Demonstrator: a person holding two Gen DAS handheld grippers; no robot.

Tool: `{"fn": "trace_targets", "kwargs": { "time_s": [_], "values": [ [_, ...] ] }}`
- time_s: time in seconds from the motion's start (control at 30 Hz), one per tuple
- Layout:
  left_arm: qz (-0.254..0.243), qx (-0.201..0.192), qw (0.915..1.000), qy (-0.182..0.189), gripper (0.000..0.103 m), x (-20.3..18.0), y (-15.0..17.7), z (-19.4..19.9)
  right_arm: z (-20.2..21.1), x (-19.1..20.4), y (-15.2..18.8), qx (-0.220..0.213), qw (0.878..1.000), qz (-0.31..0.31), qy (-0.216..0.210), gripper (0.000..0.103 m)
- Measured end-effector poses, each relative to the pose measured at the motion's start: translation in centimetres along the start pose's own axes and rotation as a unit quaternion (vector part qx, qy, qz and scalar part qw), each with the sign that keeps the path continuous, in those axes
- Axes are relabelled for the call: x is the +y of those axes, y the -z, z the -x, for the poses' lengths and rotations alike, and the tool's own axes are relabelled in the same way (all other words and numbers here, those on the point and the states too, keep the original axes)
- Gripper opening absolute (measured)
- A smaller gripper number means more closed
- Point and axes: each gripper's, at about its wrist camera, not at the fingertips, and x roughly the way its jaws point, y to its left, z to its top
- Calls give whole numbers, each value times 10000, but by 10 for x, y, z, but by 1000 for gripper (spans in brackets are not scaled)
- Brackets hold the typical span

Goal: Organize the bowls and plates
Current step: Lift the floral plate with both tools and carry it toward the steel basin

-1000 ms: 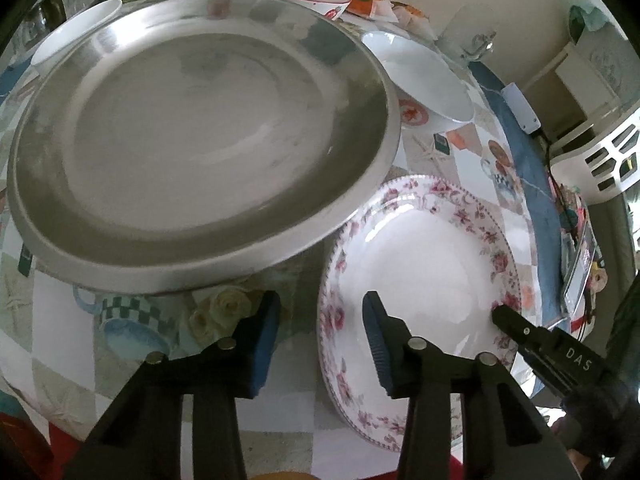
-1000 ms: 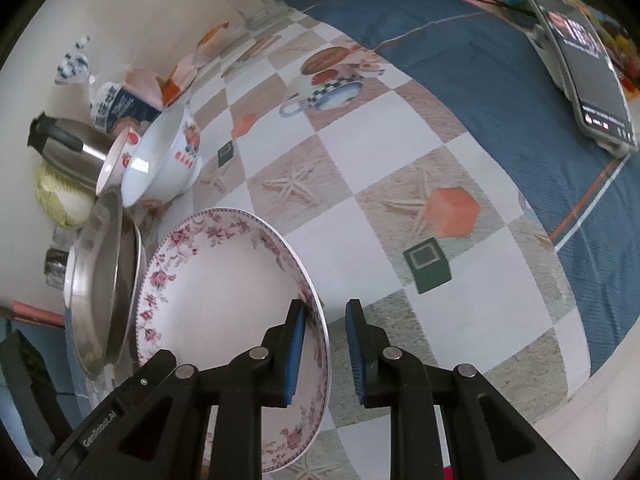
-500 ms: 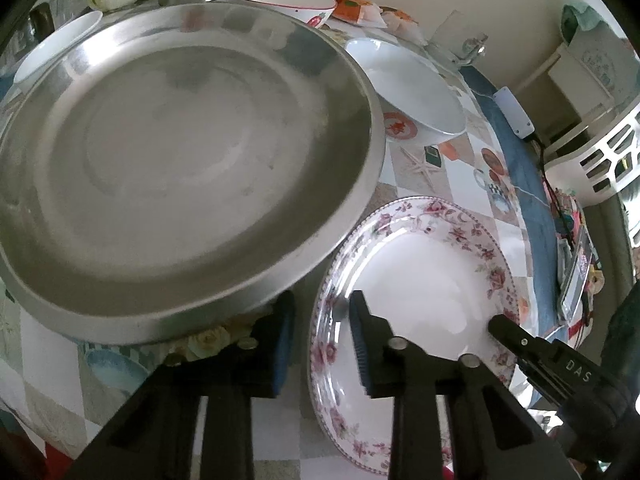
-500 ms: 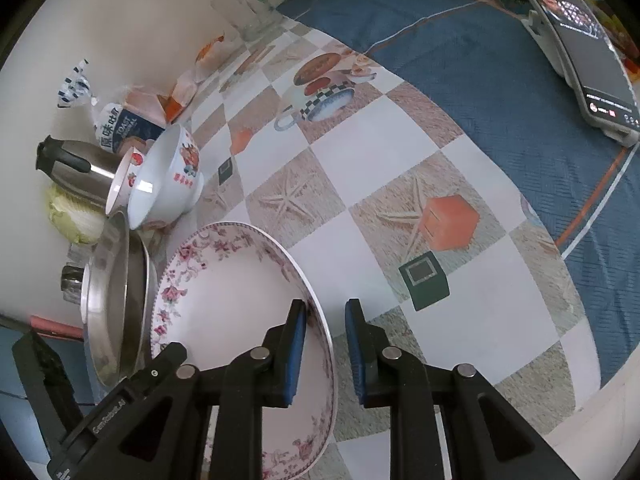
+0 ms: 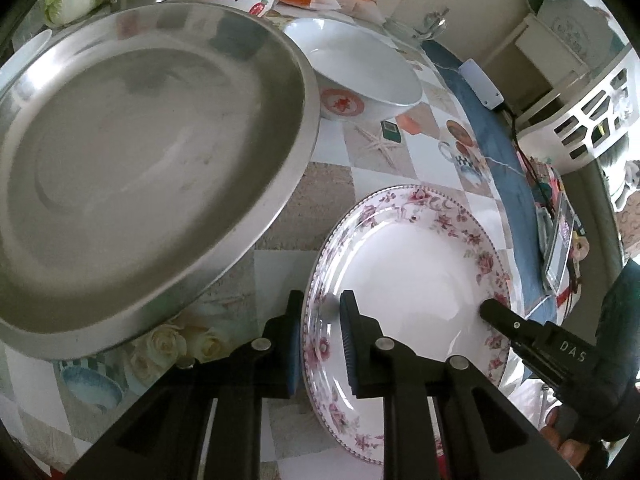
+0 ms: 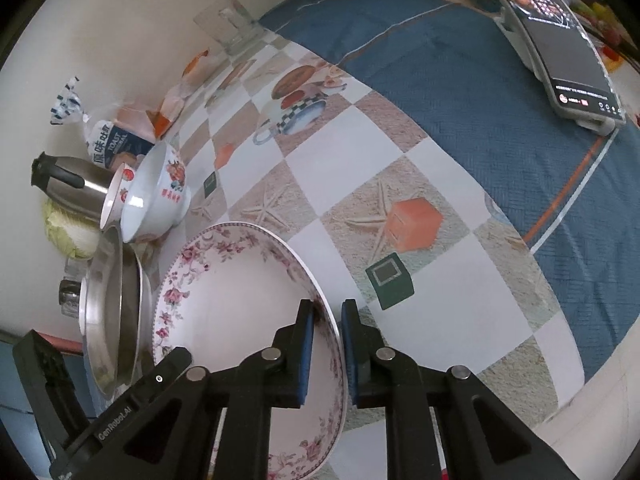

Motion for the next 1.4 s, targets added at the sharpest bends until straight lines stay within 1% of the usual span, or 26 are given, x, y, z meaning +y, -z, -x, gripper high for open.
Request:
{"fn": "trace_targets", "kwargs": {
  "time_s": [0.17,0.3,0.5,0.8,0.97,1.17,1.27,1.4],
  "values": [
    [-64,-9,10000,46,18,1,-1,5,4,1,0,-93,9999,52,-18,15],
    [-167,-164,9996,159,18,-2,-3,17,10,2,0,-191,9998,81,-74,15],
    [-399,-313,9986,132,18,-8,-5,28,15,4,1,-241,9995,110,-152,15],
    [-630,-553,9963,189,18,-16,-11,45,29,10,0,-498,9983,166,-249,15],
    [-825,-794,9932,222,18,-19,-14,64,41,18,1,-699,9967,246,-344,15],
    [-910,-1030,9901,294,18,-17,-19,81,54,33,1,-936,9940,368,-440,15],
    [-955,-1135,9886,275,18,-13,-22,87,57,42,2,-987,9930,408,-499,15],
    [-912,-1259,9874,296,18,1,-27,98,58,59,4,-1007,9919,537,-555,15]
  ]
}}
